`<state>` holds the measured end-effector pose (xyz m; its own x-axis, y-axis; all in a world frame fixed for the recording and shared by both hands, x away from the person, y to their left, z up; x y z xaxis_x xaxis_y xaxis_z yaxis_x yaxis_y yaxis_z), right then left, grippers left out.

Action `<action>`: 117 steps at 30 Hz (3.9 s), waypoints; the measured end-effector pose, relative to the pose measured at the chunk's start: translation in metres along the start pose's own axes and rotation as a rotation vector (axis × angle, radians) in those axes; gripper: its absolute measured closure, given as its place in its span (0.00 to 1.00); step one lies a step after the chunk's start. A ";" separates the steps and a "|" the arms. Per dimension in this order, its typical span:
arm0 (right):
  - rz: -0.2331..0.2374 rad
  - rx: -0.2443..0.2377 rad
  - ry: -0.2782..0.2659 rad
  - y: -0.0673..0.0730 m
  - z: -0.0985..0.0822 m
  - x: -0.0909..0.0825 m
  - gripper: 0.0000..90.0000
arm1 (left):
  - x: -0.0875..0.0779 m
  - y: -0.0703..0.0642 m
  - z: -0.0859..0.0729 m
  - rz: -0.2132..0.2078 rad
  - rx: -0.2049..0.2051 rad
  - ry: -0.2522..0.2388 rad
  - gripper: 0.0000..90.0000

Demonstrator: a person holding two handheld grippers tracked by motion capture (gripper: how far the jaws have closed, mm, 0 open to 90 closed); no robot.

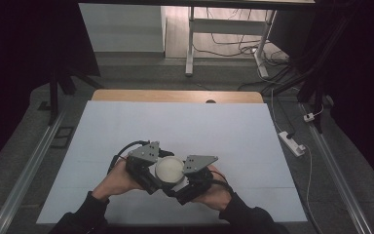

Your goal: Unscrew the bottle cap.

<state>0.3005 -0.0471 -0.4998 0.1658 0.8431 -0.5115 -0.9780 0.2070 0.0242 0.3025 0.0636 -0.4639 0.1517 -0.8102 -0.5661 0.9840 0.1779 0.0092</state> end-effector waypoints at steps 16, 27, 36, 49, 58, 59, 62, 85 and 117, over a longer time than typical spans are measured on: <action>-0.167 0.072 0.025 -0.018 -0.004 -0.001 0.07 | 0.018 0.005 0.009 0.290 -0.241 0.017 0.09; -0.164 0.088 0.016 -0.020 -0.004 -0.003 0.07 | 0.019 0.005 0.013 0.264 -0.243 0.025 0.00; -0.044 0.043 -0.001 -0.008 -0.001 -0.003 0.07 | -0.001 0.001 0.002 0.024 -0.065 0.039 0.02; 0.036 -0.012 0.009 0.007 0.001 0.001 0.07 | -0.001 -0.004 -0.004 -0.041 0.003 -0.006 0.08; -0.083 0.045 0.021 -0.007 -0.002 -0.001 0.07 | 0.010 0.003 0.004 0.142 -0.130 0.018 0.09; -0.083 0.045 0.021 -0.007 -0.002 -0.001 0.07 | 0.010 0.003 0.004 0.142 -0.130 0.018 0.09; -0.137 0.067 0.022 -0.013 -0.003 -0.002 0.07 | 0.015 0.003 0.008 0.247 -0.193 0.035 0.09; -0.019 0.032 0.003 0.001 0.001 -0.001 0.07 | 0.004 -0.003 0.002 0.043 -0.030 0.056 0.00; -0.164 0.081 0.034 -0.014 -0.005 0.002 0.07 | 0.016 0.000 0.012 0.300 -0.203 0.043 0.09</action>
<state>0.3134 -0.0511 -0.5054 0.3168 0.7778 -0.5428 -0.9246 0.3809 0.0062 0.3063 0.0443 -0.4627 0.4229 -0.6816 -0.5971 0.8570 0.5150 0.0192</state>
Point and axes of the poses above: each handheld gripper's, and its own axes: x roughly forward along the jaws, z roughly out of its top, y roughly to its left, the point moved 6 cm from there along x, roughly forward along the jaws, and after that the axes turned 2 degrees about z, right-handed, at the moved point
